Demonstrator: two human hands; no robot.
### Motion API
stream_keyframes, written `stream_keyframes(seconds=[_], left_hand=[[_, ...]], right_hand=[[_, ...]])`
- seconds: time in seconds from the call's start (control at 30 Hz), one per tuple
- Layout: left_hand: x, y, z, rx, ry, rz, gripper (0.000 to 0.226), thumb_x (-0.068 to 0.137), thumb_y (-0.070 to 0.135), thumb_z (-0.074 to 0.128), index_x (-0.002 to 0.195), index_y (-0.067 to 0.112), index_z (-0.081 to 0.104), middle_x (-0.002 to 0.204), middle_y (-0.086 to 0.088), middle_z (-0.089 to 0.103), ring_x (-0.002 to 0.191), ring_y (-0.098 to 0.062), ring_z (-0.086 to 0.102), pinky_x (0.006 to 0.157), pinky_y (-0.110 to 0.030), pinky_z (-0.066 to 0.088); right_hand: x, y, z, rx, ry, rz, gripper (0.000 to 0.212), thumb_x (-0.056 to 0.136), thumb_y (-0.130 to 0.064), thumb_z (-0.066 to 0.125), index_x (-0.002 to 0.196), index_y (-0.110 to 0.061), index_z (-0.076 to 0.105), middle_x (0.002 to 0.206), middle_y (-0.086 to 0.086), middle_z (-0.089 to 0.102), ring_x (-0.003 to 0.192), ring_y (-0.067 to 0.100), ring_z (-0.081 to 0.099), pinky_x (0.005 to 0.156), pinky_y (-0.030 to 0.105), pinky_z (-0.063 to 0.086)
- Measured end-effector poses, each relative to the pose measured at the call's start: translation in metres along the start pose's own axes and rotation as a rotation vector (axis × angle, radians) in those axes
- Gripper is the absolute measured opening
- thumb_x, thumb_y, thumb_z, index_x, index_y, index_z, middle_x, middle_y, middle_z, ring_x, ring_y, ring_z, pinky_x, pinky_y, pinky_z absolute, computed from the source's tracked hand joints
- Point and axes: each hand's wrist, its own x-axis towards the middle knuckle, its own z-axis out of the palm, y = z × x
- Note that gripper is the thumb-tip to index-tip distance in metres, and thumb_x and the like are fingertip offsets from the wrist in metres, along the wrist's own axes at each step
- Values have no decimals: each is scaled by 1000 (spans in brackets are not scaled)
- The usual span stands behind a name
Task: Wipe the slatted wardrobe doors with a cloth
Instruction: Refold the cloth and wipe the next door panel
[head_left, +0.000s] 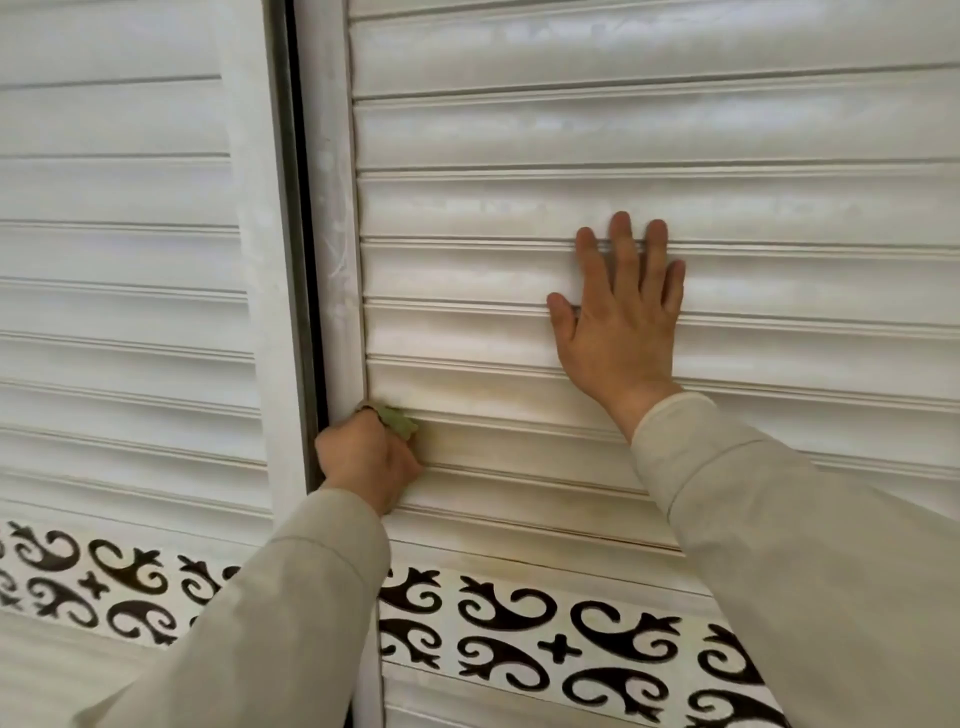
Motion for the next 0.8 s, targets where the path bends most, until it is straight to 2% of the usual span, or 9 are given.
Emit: stream_keyframes(seconds=[0.07, 0.13, 0.23, 0.33, 0.4, 0.47, 0.6, 0.67, 0.8], left_hand=[[0, -3, 1, -60, 6, 16, 15, 93, 10, 47, 98, 10, 61, 66, 1, 60, 54, -15, 55, 46, -21, 45], [-7, -5, 11, 21, -14, 197, 23, 94, 15, 43, 101, 13, 65, 62, 2, 59, 52, -17, 53, 54, -26, 42], [-24, -10, 38, 133, -31, 363, 20, 97, 22, 48, 97, 22, 67, 80, 4, 64, 80, -12, 59, 74, -23, 41], [-44, -48, 63, 276, -342, 390, 15, 87, 24, 56, 86, 18, 69, 80, -6, 70, 86, -18, 68, 82, -31, 55], [-63, -80, 72, 514, -529, 455, 16, 75, 30, 56, 73, 18, 66, 71, -6, 65, 69, -15, 64, 69, -37, 58], [-72, -99, 80, 662, -597, 517, 20, 71, 42, 54, 61, 28, 64, 62, 4, 61, 66, -15, 61, 65, -31, 53], [-57, -91, 83, 645, -516, 512, 19, 77, 47, 56, 66, 38, 69, 54, 6, 64, 65, -18, 65, 79, -37, 58], [-41, -77, 73, 626, -392, 555, 25, 79, 43, 57, 64, 28, 68, 48, 3, 59, 58, -21, 58, 85, -39, 56], [4, -43, 40, 435, -97, 546, 31, 93, 28, 54, 70, 13, 68, 63, -6, 63, 66, -22, 58, 77, -31, 50]], right_hand=[[0, 1, -3, 5, -5, 5, 65, 96, -51, 45, 153, -21, 32, 163, 11, 20, 149, 40, 10, 117, 58, 11], [0, 3, -5, 8, -16, 2, 65, 96, -50, 45, 153, -22, 32, 162, 10, 20, 149, 40, 10, 117, 58, 12], [1, 4, -6, 21, -17, 8, 64, 95, -49, 45, 152, -22, 33, 162, 10, 20, 149, 39, 10, 117, 57, 12], [1, 1, -6, 36, -35, 35, 64, 95, -49, 44, 152, -22, 32, 162, 10, 19, 149, 39, 7, 117, 57, 9], [2, -1, -6, 39, -51, 59, 63, 96, -50, 41, 153, -23, 30, 163, 9, 16, 150, 38, 4, 118, 56, 6], [2, -2, -7, 46, -54, 72, 62, 97, -49, 39, 153, -24, 29, 163, 8, 15, 151, 36, 2, 119, 55, 5], [1, 5, -7, 48, -52, 51, 60, 98, -47, 39, 153, -28, 28, 164, 3, 14, 151, 32, 2, 120, 51, 4], [0, 8, -6, 52, -39, 42, 59, 98, -46, 41, 153, -28, 30, 164, 2, 16, 151, 32, 3, 119, 50, 5], [-1, 7, -4, 47, -11, 35, 60, 97, -46, 42, 153, -27, 32, 163, 4, 18, 151, 34, 7, 118, 52, 8]])
